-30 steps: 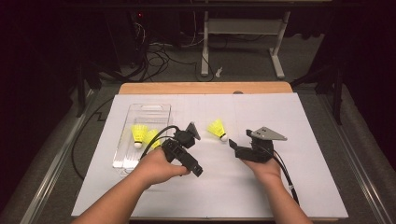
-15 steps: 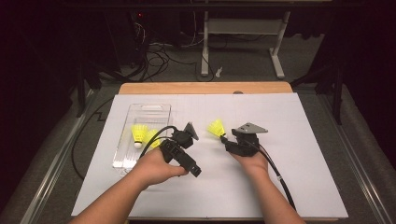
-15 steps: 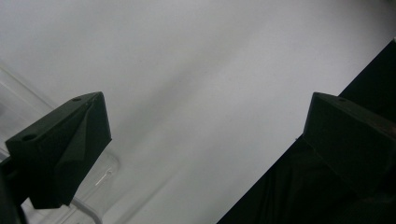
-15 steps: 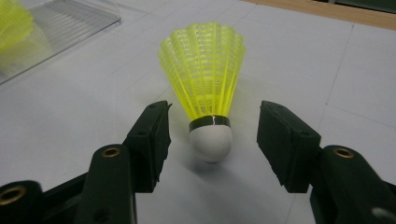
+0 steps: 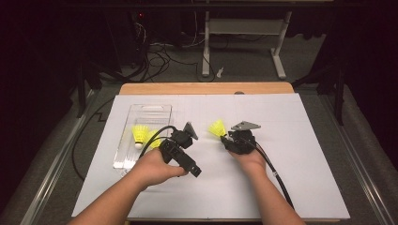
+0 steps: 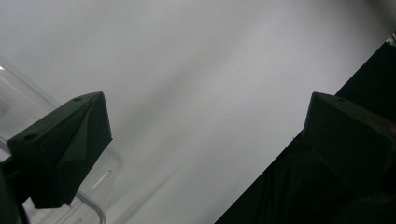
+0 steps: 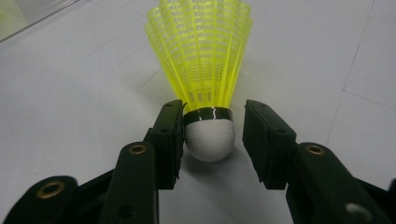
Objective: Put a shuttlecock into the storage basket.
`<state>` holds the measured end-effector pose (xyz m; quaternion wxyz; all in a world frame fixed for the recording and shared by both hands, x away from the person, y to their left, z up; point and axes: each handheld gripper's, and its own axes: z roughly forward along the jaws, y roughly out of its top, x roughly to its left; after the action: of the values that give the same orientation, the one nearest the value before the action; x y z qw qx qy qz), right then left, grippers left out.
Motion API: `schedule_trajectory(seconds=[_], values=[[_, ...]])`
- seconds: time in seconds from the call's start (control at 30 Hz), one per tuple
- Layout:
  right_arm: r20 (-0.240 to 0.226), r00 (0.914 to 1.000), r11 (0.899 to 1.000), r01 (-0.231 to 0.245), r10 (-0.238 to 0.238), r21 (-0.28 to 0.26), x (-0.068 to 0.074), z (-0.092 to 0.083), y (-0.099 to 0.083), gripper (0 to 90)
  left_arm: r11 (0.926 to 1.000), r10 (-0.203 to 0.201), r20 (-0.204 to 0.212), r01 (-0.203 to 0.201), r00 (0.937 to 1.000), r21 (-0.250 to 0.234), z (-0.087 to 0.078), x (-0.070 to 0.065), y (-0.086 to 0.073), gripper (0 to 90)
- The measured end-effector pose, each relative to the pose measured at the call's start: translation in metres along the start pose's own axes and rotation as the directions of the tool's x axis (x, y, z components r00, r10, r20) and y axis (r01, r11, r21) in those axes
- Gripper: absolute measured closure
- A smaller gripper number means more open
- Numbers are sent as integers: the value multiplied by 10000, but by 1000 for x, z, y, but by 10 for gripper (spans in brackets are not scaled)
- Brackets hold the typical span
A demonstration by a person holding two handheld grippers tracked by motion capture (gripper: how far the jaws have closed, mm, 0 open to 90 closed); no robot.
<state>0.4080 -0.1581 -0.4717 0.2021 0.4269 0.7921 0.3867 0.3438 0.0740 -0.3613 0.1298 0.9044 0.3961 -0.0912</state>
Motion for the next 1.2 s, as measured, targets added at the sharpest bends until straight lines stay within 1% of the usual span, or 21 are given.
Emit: schedule_trajectory(seconds=[0.13,0.3,0.43,0.57,0.67,0.83,0.9,1.03,1.17,1.2], values=[[61,9998,9996,199,-201,219,1,2,1,651,10000,-59,8,59,10000,-61,-1,0,0,23],[25,9998,9995,181,-182,242,2,2,1,655,10000,8,8,-8,10000,0,0,0,0,26],[10,9985,9982,551,-551,232,6,-1,1,657,10000,-35,-11,35,10000,-77,-1,1,-1,27],[-191,9974,9976,697,-696,49,8,-7,-1,658,9999,-59,-51,58,10000,-117,-1,1,-2,27],[-268,9965,9969,784,-786,-101,11,-14,-2,659,9999,-8,-108,6,9999,-113,-1,1,-2,28],[-342,9970,9971,682,-693,-334,12,-27,-6,659,10000,46,-141,-47,9999,-55,1,-1,-2,28],[-385,9969,9970,675,-689,-371,11,-33,-9,659,10000,51,-226,-52,9997,-31,2,-1,-2,29],[-500,9971,9975,552,-573,-438,8,-45,-18,659,10000,57,-226,-58,9997,-20,2,-1,-2,30],[-564,9965,9972,588,-614,-468,6,-57,-27,659,9999,132,-261,-132,9996,5,4,-2,-1,30],[-596,9967,9973,527,-557,-507,6,-62,-29,659,9999,134,-267,-134,9996,3,4,-2,-1,30]])
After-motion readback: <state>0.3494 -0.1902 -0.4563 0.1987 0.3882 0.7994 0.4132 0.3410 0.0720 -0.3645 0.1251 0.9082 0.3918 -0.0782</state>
